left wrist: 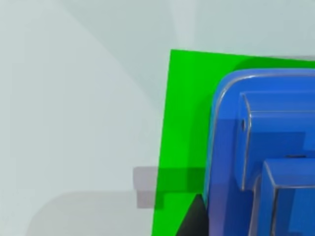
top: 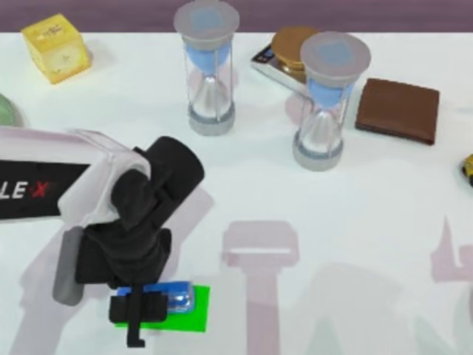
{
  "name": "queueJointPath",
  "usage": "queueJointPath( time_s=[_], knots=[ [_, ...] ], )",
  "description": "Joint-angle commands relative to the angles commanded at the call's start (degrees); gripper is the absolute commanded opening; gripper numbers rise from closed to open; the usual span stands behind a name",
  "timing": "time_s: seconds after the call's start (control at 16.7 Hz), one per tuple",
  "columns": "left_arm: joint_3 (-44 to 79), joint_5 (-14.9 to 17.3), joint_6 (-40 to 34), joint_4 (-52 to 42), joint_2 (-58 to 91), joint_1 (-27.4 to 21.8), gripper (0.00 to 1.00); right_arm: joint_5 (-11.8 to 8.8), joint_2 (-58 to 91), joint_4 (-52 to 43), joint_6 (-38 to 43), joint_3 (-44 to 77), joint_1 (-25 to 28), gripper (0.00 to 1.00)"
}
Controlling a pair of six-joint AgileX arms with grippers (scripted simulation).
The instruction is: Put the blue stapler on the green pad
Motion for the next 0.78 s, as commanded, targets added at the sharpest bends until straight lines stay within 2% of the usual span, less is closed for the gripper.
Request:
queueJointPath(
  time_s=[0.66, 0.78],
  knots=[
    [0.0, 0.0, 0.0, 0.0, 0.0, 0.0, 0.98, 0.0, 0.0, 0.0, 0.0, 0.0, 0.0, 1.00],
    [0.0, 0.0, 0.0, 0.0, 0.0, 0.0, 1.00, 0.0, 0.0, 0.0, 0.0, 0.0, 0.0, 1.00]
  ],
)
